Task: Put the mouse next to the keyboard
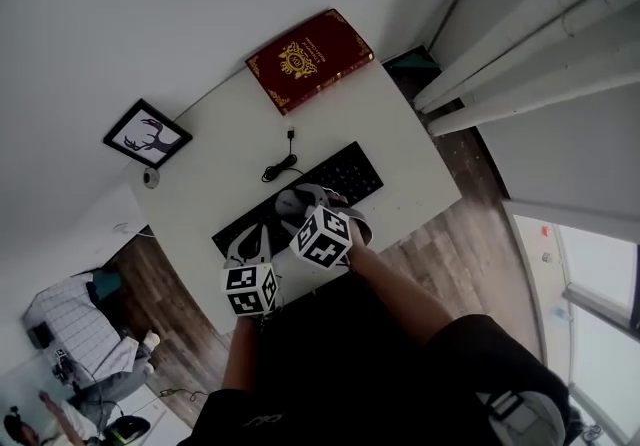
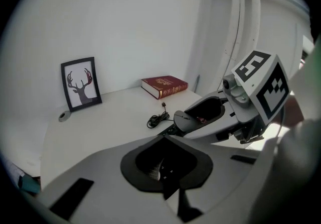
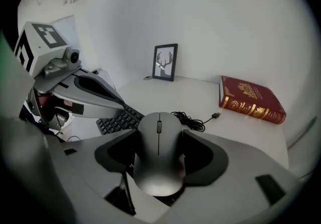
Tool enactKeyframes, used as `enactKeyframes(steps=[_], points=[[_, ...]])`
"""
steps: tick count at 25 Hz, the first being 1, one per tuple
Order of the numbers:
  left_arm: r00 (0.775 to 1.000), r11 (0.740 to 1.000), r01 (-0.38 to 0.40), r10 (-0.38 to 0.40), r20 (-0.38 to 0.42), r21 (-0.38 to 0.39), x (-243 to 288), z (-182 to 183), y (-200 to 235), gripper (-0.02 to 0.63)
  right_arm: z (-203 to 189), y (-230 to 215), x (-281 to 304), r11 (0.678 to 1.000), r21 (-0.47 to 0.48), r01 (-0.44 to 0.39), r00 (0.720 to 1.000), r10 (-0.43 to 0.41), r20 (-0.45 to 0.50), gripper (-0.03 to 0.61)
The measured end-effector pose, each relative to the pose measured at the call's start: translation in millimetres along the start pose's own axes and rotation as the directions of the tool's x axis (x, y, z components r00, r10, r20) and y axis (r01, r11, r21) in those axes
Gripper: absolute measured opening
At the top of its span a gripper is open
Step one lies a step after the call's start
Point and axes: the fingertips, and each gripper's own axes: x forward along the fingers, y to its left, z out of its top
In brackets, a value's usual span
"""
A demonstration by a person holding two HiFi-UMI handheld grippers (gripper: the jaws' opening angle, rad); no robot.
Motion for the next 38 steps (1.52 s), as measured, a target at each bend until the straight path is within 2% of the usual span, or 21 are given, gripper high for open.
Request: enactKeyframes(steps=[7,14,23,31,38], points=[[0.999,1.0,0.022,-0.022,-0.027,0.012,26.6,10.9,-44.2,0.002,-22.2,-26.0,-17.3,1.0,0.011,-0.016,1.0,0.016,0.01,0.298],[0.998,0.997,0.049,-0.046,-0.049,0.06,50.1,23.8,-84.5,0.003,-54.5,-77.5,-47.1,0.996,0.083,0.04,0.999,-0.041,0.009,0.298],[0.995,0.985,0.073,-0.06,-0.083,0.155,68.9,35.0,-112.4,0.003,-80.7,-135.8,-76.6,0.968,0.214,0.13,0.99,-0.139,0.025,0.298],[0.991,0.989,0.093,-0.08,-0.112,0.115,81.4,26.8,-117.3,0.003,-106.7,-173.5,-86.0,0.938,0.286,0.197,0.979,-0.201,-0.018,0.298],[0.993,0.992,0.076,-0.066,-0.103,0.097,82.0,28.9,-109.1,0.002,-122.1,-195.4,-85.0,0.893,0.38,0.242,0.97,-0.234,-0.066,0.298]])
